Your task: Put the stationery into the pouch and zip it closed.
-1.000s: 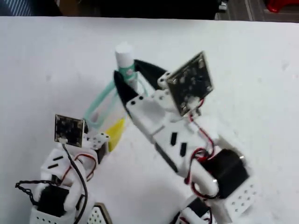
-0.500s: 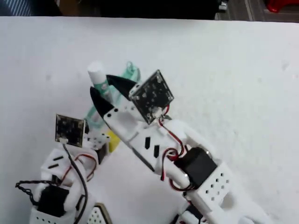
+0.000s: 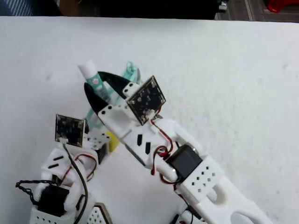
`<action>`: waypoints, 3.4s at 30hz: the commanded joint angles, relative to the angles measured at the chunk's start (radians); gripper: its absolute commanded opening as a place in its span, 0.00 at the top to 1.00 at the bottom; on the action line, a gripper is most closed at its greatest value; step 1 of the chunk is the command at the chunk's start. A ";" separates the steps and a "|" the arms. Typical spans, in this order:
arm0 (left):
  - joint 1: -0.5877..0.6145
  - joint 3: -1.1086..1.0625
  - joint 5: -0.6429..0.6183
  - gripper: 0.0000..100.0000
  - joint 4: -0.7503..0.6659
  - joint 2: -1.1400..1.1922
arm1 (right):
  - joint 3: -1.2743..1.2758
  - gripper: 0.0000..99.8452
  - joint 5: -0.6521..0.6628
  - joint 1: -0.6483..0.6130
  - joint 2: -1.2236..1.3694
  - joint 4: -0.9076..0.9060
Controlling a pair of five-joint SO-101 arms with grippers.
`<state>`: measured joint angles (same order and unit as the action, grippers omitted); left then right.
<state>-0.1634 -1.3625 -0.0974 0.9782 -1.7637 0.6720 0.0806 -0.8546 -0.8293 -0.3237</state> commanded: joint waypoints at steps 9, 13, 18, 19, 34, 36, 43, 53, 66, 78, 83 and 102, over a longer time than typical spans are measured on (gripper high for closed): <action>-0.001 0.008 -0.012 0.70 -0.057 0.015 | 0.109 0.98 0.009 0.012 -0.004 0.131; -0.001 0.009 -0.014 0.73 -0.055 0.015 | 0.124 0.98 0.011 0.004 -0.019 0.110; 0.025 0.011 -0.017 0.74 -0.057 0.015 | 0.175 0.98 0.012 -0.013 -0.147 -0.012; 0.028 0.011 -0.017 0.74 -0.057 0.015 | 0.195 0.98 0.012 -0.013 -0.182 -0.035; 0.028 0.011 -0.037 0.79 -0.057 0.012 | 0.321 0.85 0.026 -0.010 -0.383 -0.116; 0.030 0.011 -0.037 0.79 -0.057 0.012 | 0.272 0.85 0.060 -0.005 -0.338 -0.124; 0.030 0.009 -0.043 0.72 -0.052 0.010 | -0.106 0.89 0.074 0.058 -0.374 -0.492; 0.030 0.009 -0.043 0.72 -0.052 0.010 | -0.272 0.98 0.204 -0.170 -0.259 -0.610; 0.054 0.017 -0.071 0.80 -0.060 0.008 | -0.311 0.98 0.308 -0.232 -0.251 -0.730; -0.021 0.150 -0.002 0.88 -0.071 0.010 | -0.322 0.80 0.400 -0.154 -0.105 -0.684; -0.024 0.135 -0.002 0.87 -0.071 0.010 | -0.327 0.77 0.413 -0.159 -0.111 -0.766; -0.036 0.101 0.086 0.71 -0.014 0.012 | -0.308 0.71 0.526 -0.097 -0.229 -0.987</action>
<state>-0.2509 -1.2827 0.0483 0.9828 -1.7637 0.3867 0.5961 -0.9973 -1.0503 -1.2704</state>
